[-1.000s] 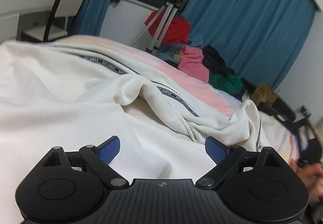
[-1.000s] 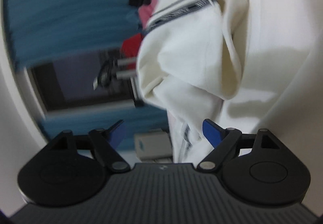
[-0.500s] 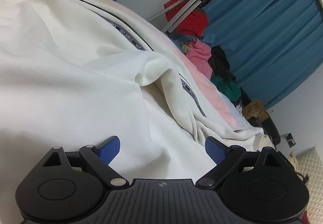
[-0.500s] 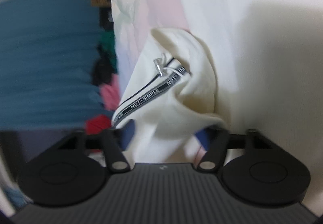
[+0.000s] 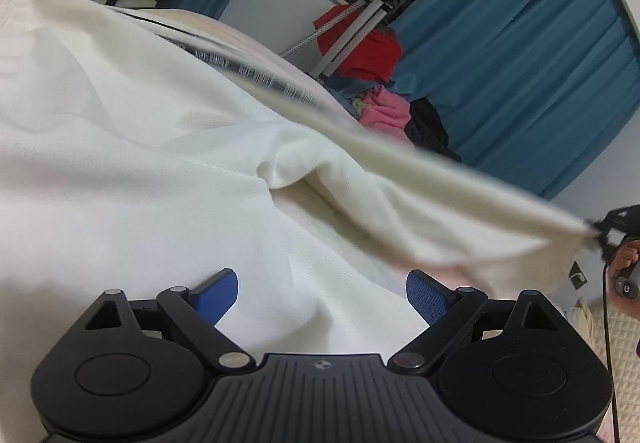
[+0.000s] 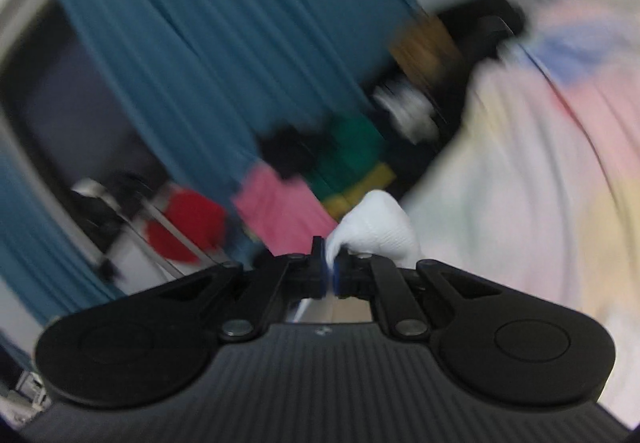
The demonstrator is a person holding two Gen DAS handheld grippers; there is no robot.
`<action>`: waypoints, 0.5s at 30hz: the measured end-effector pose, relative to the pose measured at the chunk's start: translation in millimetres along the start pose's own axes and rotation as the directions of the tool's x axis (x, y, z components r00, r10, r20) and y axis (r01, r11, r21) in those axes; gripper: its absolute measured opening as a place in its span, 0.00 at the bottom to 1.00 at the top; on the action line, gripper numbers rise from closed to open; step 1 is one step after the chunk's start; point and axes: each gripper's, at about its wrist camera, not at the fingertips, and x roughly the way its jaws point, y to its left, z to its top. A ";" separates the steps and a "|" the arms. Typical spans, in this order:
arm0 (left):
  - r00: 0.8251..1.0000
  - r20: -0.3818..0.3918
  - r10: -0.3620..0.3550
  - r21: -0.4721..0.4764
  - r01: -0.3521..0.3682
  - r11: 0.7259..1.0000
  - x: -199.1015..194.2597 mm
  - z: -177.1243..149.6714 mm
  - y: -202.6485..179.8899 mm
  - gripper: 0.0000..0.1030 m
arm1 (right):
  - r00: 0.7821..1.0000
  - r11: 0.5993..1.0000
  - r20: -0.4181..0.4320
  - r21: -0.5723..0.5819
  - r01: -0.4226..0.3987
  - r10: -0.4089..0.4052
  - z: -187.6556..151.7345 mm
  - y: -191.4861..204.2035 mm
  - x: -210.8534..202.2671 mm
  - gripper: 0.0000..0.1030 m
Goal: Fold clothes
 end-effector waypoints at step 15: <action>0.999 -0.034 0.040 0.094 -0.037 0.995 16.0 -14.1 -14.3 0.90 | 0.965 0.965 -0.191 0.156 0.213 -0.182 -121.4 -207.2 -1.9 0.06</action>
